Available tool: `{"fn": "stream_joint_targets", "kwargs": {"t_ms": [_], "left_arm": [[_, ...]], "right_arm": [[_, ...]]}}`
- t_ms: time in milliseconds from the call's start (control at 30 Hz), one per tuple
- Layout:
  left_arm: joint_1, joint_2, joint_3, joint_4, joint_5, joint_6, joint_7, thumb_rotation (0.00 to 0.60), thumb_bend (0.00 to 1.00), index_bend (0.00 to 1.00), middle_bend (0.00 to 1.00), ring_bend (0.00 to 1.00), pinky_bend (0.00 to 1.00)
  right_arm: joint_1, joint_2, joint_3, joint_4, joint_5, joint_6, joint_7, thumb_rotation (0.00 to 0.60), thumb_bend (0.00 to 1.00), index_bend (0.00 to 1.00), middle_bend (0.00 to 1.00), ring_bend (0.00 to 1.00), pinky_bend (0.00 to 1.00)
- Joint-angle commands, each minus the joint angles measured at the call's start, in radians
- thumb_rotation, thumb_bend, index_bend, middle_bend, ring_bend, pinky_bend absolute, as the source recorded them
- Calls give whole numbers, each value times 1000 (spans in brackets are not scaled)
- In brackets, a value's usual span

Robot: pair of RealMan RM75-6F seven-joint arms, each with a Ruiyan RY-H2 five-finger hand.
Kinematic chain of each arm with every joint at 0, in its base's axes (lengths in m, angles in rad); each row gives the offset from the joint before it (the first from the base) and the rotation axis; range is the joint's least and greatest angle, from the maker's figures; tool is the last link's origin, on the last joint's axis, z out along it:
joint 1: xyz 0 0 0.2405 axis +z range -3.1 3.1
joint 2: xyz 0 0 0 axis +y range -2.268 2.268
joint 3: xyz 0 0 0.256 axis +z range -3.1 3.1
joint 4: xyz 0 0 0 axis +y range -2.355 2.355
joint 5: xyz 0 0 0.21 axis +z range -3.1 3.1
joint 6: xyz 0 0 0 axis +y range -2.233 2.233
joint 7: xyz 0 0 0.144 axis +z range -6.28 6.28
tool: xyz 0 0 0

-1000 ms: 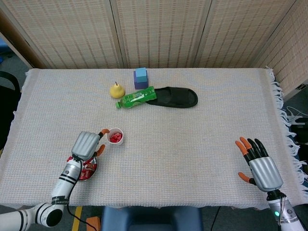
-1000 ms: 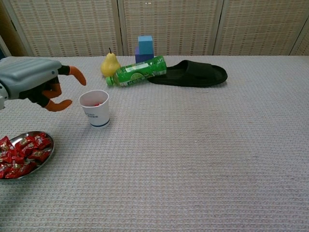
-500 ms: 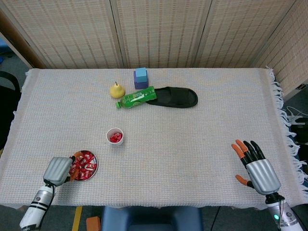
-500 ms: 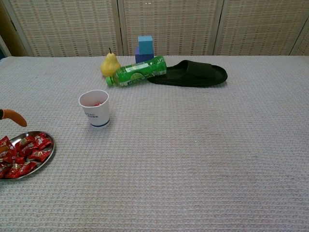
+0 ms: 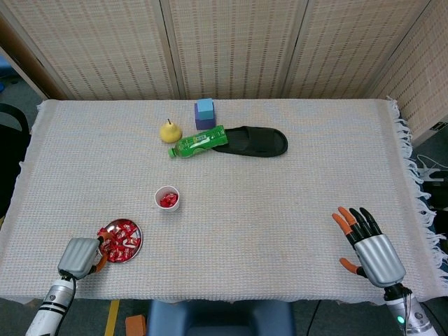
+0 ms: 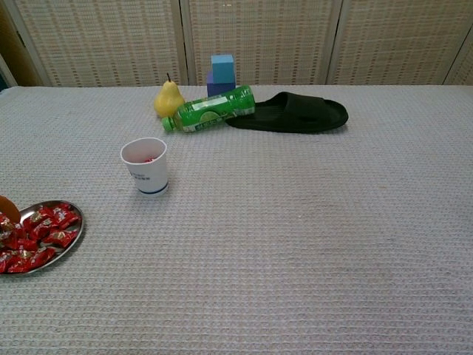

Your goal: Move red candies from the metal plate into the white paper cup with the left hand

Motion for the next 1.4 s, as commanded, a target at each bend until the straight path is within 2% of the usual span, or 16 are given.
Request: {"fn": "stream_joint_targets", "kwargs": {"t_ms": [33,667,867,1200,1400], "left_arm": [[6,-7,-3,10,-5,-5,6,600,392,281,1000,1000,1000],[5,-67,-38,67,-12,-40,27,600,391,368,1000,1000,1000],[6,-71,-42,68,-8,-44,34,600,392,369,1000,1000,1000],[5,-79,-54,79,-21,-58,50,600,390,461,1000,1000,1000],[6,-76,-57,77,-21,-60,55,600,391,472,1000,1000,1000]], "right_arm": [[-8,4,0,-1,-11,24,4,600,59,0,0,0,0],[-14,8,0,-1,-17,33,11,600,60,0,0,0,0],[-14,8,0,-1,-16,29,10,600,59,0,0,0,0],[-14,9,2,-3,-12,27,9,600,59,0,0,0,0],[-13,9,2,-3,-11,22,8,600,59,0,0,0,0]]}}
